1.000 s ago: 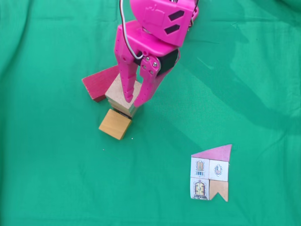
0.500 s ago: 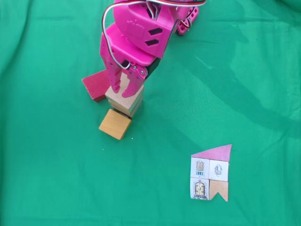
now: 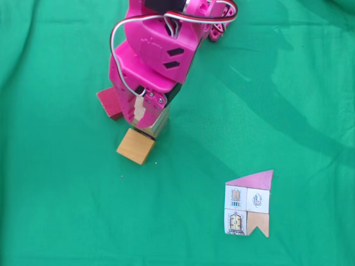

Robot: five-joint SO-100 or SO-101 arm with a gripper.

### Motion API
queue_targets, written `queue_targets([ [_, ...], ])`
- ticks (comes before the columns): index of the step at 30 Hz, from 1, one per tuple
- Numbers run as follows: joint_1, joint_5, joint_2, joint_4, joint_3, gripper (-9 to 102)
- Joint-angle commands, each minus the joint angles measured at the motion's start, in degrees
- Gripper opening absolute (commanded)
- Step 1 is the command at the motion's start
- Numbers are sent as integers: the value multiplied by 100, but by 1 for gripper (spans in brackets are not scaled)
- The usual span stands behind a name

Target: Grasp some building blocks and build the house on the picture.

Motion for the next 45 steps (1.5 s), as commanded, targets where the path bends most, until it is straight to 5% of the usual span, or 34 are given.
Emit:
queue_targets([
  [1, 0, -35, -114, 369, -272, 3],
  [14, 9, -35, -1345, 2268, -1995, 3],
  [28, 281, -35, -1494, 2294, -1951, 20],
  [45, 431, -35, -1169, 2294, -1608, 20],
])
